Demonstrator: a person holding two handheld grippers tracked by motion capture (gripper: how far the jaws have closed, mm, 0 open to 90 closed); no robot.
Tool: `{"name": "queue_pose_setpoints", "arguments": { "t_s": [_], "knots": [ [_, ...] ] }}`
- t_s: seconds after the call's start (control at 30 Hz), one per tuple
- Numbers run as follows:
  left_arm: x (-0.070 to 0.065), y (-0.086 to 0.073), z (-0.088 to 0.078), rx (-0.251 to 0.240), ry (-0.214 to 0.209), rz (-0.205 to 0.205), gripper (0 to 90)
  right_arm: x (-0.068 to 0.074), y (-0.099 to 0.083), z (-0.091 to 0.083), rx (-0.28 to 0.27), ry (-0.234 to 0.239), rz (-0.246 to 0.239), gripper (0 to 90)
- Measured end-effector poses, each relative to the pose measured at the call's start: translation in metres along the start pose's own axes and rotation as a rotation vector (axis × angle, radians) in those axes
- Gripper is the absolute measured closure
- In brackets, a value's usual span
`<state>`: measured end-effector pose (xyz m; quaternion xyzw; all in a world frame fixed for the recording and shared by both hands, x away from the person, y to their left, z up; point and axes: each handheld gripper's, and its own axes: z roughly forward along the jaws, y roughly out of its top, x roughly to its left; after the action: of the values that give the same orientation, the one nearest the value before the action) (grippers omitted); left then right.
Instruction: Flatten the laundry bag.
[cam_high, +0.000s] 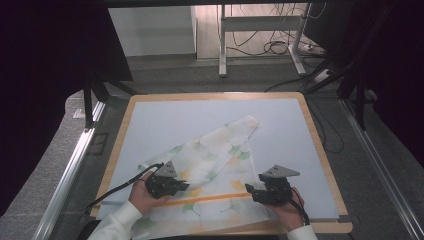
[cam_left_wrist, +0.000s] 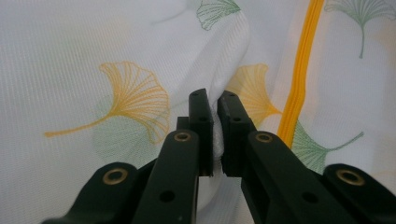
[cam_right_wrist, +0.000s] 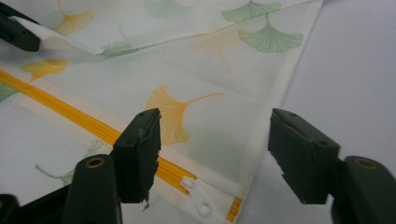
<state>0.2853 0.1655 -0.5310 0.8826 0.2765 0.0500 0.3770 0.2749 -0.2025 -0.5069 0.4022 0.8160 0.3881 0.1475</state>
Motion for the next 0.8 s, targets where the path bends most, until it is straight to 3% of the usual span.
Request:
{"name": "queue_pose_setpoints", "arguments": {
  "t_s": [0.4,0.5,0.57,0.8],
  "knots": [
    [0.007,0.001,-0.008,-0.043,0.009,-0.03,86.6,0.01,0.002,0.008,0.041,0.071,-0.031,51.4],
    [0.009,0.001,-0.01,-0.044,0.012,-0.03,86.9,0.013,0.001,0.01,0.067,0.101,-0.043,69.4],
    [0.011,0.002,-0.012,-0.048,0.018,-0.035,86.9,0.015,0.001,0.01,0.074,0.116,-0.051,75.1],
    [0.014,0.002,-0.015,-0.065,0.018,-0.04,87.1,0.016,0.0,0.011,0.093,0.137,-0.079,82.8]
  ]
}}
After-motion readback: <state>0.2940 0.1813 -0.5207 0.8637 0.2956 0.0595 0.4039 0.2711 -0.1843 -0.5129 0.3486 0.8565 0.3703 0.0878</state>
